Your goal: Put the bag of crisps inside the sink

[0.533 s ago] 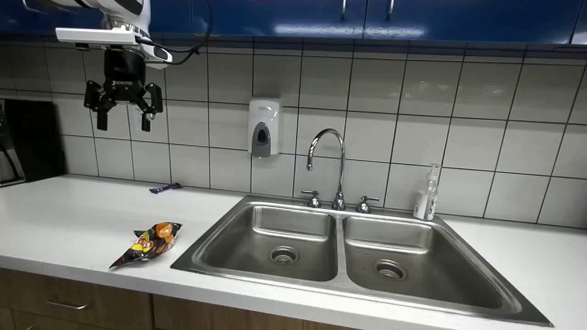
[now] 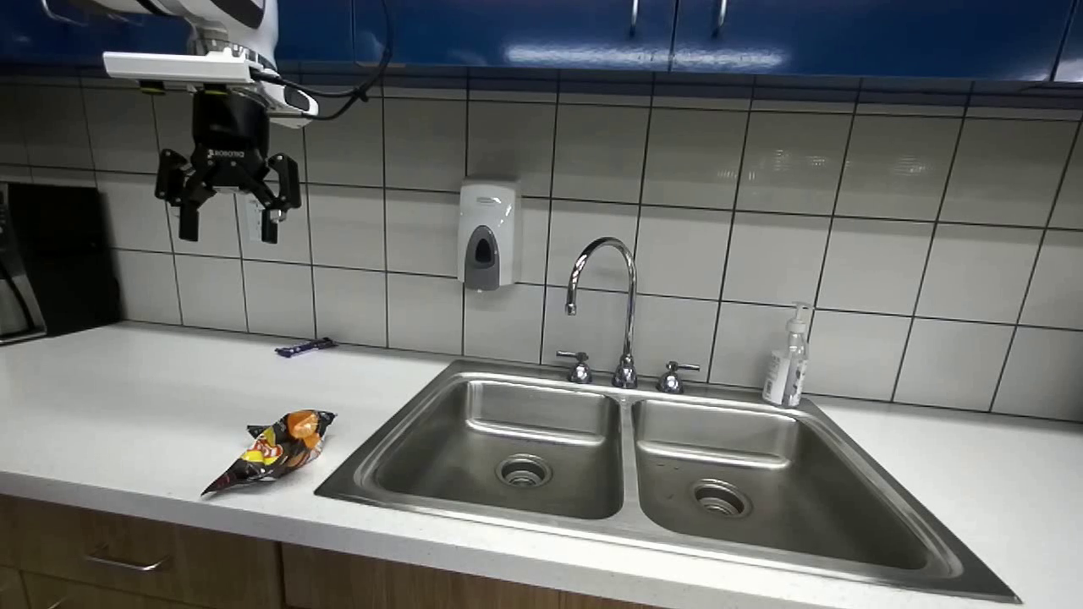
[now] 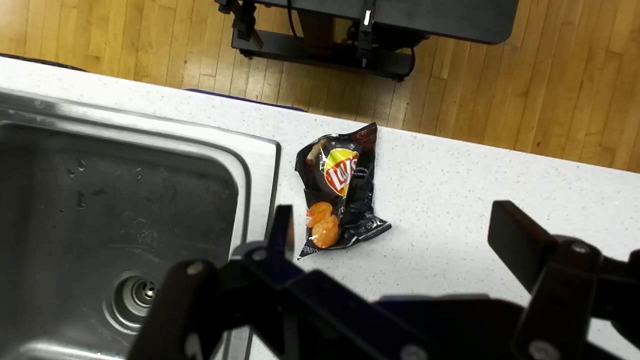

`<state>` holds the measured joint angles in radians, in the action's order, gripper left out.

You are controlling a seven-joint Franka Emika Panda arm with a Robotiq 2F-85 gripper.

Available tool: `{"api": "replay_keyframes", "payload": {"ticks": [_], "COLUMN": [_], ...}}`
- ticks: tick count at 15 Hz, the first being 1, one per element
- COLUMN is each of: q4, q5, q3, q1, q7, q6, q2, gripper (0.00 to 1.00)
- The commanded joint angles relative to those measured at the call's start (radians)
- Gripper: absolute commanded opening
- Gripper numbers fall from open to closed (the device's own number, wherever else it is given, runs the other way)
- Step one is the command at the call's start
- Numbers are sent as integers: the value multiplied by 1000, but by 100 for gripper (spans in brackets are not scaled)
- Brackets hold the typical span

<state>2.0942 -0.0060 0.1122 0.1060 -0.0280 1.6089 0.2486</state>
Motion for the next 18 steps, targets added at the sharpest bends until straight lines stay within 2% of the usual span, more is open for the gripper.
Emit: {"api": "replay_keyframes", "payload": {"ticks": [1,14,18], "q4": [-2,-2,32], "q5": [0,0,-3], "q3": [-1,-1,-10], "q1": [1,1,-3], "q7": [1,1,-17], "q6": [-2,-2,29], "q2": [-1,-1,-7], "gripper": [100,100,100]}}
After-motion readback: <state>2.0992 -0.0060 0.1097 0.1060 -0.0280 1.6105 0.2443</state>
